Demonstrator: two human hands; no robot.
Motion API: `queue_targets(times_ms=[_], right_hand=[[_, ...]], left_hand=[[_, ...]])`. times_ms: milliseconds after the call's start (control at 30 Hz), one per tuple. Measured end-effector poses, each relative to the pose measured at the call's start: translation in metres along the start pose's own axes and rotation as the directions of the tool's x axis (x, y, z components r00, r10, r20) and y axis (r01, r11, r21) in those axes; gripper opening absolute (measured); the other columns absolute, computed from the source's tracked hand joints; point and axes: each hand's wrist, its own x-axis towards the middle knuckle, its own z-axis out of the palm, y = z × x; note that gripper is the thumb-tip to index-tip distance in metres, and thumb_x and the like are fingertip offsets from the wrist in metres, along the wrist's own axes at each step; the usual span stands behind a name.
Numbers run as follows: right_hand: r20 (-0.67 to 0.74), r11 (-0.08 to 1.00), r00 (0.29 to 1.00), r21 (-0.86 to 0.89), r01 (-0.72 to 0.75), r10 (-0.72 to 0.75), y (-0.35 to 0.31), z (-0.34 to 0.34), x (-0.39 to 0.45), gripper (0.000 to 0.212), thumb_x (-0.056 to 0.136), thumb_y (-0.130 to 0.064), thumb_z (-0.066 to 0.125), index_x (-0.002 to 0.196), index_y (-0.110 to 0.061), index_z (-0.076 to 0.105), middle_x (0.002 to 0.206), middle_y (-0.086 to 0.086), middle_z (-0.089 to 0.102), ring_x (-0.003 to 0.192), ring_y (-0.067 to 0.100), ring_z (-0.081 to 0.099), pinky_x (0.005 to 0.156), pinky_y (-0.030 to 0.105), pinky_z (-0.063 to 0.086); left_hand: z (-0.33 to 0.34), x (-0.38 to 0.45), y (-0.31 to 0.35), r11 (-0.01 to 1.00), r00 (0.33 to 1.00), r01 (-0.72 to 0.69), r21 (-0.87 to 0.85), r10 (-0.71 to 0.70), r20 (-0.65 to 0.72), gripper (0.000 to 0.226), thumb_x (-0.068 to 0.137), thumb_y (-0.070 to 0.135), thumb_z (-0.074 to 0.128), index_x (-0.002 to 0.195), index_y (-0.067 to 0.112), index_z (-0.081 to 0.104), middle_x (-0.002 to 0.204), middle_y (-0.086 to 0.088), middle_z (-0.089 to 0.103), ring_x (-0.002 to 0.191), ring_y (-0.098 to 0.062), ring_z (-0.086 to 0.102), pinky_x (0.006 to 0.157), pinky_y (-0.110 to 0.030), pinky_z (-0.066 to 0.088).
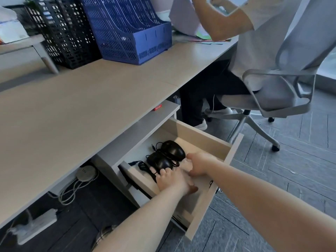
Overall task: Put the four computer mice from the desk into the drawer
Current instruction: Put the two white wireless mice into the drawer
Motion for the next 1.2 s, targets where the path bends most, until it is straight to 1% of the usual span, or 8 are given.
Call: queue_targets(times_ms=[367, 467, 667, 800, 900, 1000, 1100, 1200], right_hand=[[0.061, 0.999, 0.998, -0.033, 0.027, -0.025, 0.001, 0.005, 0.010, 0.079, 0.071, -0.035, 0.077, 0.138, -0.017, 0.040, 0.133, 0.009, 0.056, 0.121, 0.030, 0.055, 0.096, 0.040, 0.050], [0.019, 0.999, 1.000, -0.031, 0.024, -0.024, 0.003, 0.005, 0.011, 0.071, 0.076, -0.037, 0.068, 0.139, -0.020, 0.040, 0.132, 0.008, 0.056, 0.120, 0.029, 0.055, 0.094, 0.041, 0.051], [-0.122, 0.998, 0.992, 0.056, -0.023, 0.030, 0.002, -0.010, -0.002, 0.044, 0.091, -0.028, 0.049, 0.134, -0.022, 0.047, 0.128, 0.005, 0.059, 0.115, 0.027, 0.057, 0.085, 0.038, 0.051], [-0.303, 0.990, 0.945, 0.104, -0.097, 0.125, 0.005, -0.027, -0.018, 0.033, 0.089, -0.021, 0.045, 0.120, -0.018, 0.057, 0.122, 0.008, 0.058, 0.114, 0.029, 0.052, 0.090, 0.039, 0.047], [-0.431, 0.951, 0.848, 0.156, -0.266, 0.308, 0.011, -0.031, -0.029, 0.038, 0.082, -0.011, 0.047, 0.118, -0.017, 0.057, 0.136, 0.013, 0.046, 0.137, 0.036, 0.028, 0.112, 0.051, 0.026], [-0.295, 0.826, 0.792, 0.377, -0.418, 0.535, 0.018, -0.034, -0.038, 0.045, 0.082, -0.007, 0.049, 0.125, -0.018, 0.047, 0.160, 0.017, 0.005, 0.146, 0.043, 0.001, 0.115, 0.061, 0.016], [-0.172, 0.704, 0.779, 0.574, -0.418, 0.603, 0.019, -0.033, -0.043, 0.042, 0.085, -0.005, 0.045, 0.126, -0.015, 0.041, 0.160, 0.014, -0.015, 0.138, 0.044, 0.022, 0.105, 0.050, 0.039], [-0.149, 0.640, 0.765, 0.659, -0.395, 0.626, 0.018, -0.033, -0.040, 0.044, 0.086, -0.008, 0.045, 0.128, -0.013, 0.037, 0.158, 0.023, -0.010, 0.130, 0.044, 0.037, 0.101, 0.047, 0.043]], left_hand=[[0.007, 0.015, -0.001, 0.999, 0.999, -0.036, 0.037, 0.035, 0.022, 0.096, 0.055, 0.070, 0.076, 0.131, 0.024, 0.040, 0.132, -0.004, 0.041, 0.126, -0.030, 0.044, 0.098, -0.039, 0.035], [0.004, 0.014, -0.003, 0.998, 0.998, -0.060, 0.020, 0.060, 0.028, 0.096, 0.056, 0.067, 0.078, 0.133, 0.023, 0.039, 0.133, -0.004, 0.040, 0.124, -0.027, 0.049, 0.095, -0.036, 0.040], [-0.012, 0.006, -0.005, 0.993, 0.997, -0.068, 0.100, 0.072, -0.032, 0.078, 0.073, 0.066, 0.065, 0.133, 0.023, 0.040, 0.131, -0.004, 0.048, 0.120, -0.025, 0.052, 0.091, -0.037, 0.040], [-0.036, 0.001, -0.003, 0.992, 0.986, -0.098, 0.084, 0.108, -0.130, 0.045, 0.087, 0.051, 0.052, 0.121, 0.022, 0.052, 0.124, -0.004, 0.057, 0.114, -0.025, 0.056, 0.080, -0.035, 0.039], [-0.060, -0.003, -0.003, 0.988, 0.971, -0.127, 0.093, 0.143, -0.191, 0.036, 0.090, 0.042, 0.051, 0.117, 0.020, 0.057, 0.118, -0.004, 0.061, 0.109, -0.026, 0.059, 0.075, -0.033, 0.039], [-0.086, -0.009, -0.005, 0.983, 0.954, -0.142, 0.119, 0.168, -0.249, 0.032, 0.093, 0.039, 0.048, 0.116, 0.019, 0.057, 0.116, -0.004, 0.062, 0.108, -0.026, 0.058, 0.076, -0.032, 0.041], [-0.110, -0.011, -0.010, 0.975, 0.921, -0.171, 0.143, 0.210, -0.328, 0.032, 0.096, 0.041, 0.043, 0.115, 0.018, 0.055, 0.117, -0.005, 0.062, 0.109, -0.028, 0.057, 0.077, -0.033, 0.039], [-0.133, -0.011, -0.014, 0.968, 0.881, -0.205, 0.145, 0.247, -0.402, 0.033, 0.095, 0.041, 0.043, 0.116, 0.018, 0.056, 0.119, -0.006, 0.062, 0.111, -0.029, 0.057, 0.085, -0.036, 0.045]])
